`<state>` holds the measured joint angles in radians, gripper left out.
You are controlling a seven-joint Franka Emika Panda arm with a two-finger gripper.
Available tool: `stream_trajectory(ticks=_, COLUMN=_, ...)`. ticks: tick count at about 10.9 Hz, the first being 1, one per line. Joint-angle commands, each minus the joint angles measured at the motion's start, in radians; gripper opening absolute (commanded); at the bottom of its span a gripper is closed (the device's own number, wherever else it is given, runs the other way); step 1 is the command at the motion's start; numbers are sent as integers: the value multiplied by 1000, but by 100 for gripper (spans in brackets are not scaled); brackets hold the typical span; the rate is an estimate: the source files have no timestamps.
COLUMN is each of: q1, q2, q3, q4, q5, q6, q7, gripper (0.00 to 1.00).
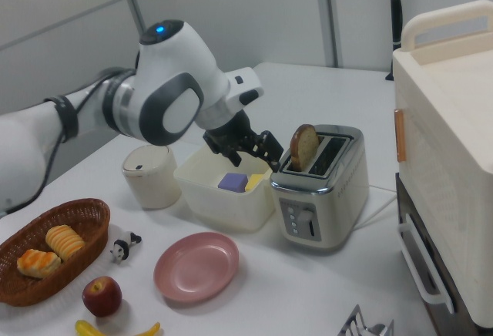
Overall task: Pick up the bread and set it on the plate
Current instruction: 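Move the gripper over the toaster and lower it onto the bread slice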
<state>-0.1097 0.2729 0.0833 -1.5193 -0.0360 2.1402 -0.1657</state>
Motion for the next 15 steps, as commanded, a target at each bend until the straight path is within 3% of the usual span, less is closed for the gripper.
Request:
stream_trajectory(ticks=1, q1=25, q2=90, q3=-5, q4=56, q5=2, q6=171, q7=25, gripper=100)
stream_trajectory(ticks=5, q1=31, q2=181, q3=-4, q4=57, q5=4, q6=409, q7=25, gripper=96)
stream_trajectory(ticks=7, q1=35, q2=218, q3=-5, q4=57, q5=2, q6=513, q7=26, gripper=89)
stream_trajectory(ticks=8, q1=36, q2=236, q3=-5, q4=57, q5=-5, q6=541, q7=25, gripper=81)
stream_trajectory(ticks=9, q1=39, q2=249, q3=-7, q4=59, q5=-14, q6=556, q7=20, gripper=65)
stream_trajectory(ticks=10, q1=38, q2=249, q3=-8, q4=59, q5=-54, q6=557, q7=2, gripper=46)
stream_trajectory(ticks=11, q1=38, q2=252, q3=-8, q4=59, q5=-85, q6=557, q7=5, gripper=16)
stream_trajectory(ticks=13, q1=36, q2=250, q3=-10, q4=59, q5=-93, q6=557, q7=2, gripper=0)
stream_trajectory(ticks=15, q1=36, q2=249, q3=-16, q4=62, q5=-93, q6=557, q7=0, gripper=0)
